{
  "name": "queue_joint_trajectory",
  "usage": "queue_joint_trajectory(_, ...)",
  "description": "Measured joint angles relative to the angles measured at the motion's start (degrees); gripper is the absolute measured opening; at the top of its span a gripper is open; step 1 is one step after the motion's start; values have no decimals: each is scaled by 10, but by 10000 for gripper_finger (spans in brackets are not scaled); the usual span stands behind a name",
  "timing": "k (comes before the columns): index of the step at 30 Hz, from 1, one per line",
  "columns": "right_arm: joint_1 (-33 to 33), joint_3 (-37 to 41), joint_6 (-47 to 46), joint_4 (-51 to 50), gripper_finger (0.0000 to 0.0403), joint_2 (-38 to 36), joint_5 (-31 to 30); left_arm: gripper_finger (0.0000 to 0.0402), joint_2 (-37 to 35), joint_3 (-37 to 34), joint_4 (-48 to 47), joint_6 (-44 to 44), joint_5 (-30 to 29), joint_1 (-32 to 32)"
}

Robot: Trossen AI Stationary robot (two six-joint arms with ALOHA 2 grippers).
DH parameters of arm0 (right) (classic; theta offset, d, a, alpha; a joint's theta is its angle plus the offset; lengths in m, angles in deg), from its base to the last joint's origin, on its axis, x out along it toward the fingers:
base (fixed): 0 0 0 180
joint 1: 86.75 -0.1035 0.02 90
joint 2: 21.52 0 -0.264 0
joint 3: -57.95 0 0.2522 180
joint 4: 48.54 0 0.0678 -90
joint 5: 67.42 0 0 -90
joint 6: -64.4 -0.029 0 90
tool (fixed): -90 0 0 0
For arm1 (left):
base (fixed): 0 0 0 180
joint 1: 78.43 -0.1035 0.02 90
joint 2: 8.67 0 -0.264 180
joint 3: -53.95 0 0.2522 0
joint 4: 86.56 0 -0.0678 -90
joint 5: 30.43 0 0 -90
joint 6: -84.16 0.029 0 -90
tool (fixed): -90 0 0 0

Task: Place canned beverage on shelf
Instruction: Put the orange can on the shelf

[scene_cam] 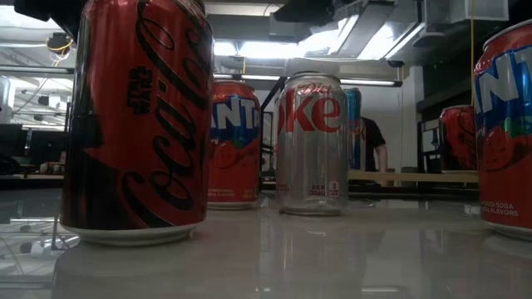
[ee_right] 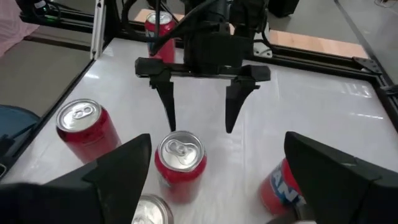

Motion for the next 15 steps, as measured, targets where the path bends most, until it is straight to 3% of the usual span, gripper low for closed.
queue_joint_trajectory(15,0,0,-1,45,357,63,23,386,0,0,51,29,2,0)
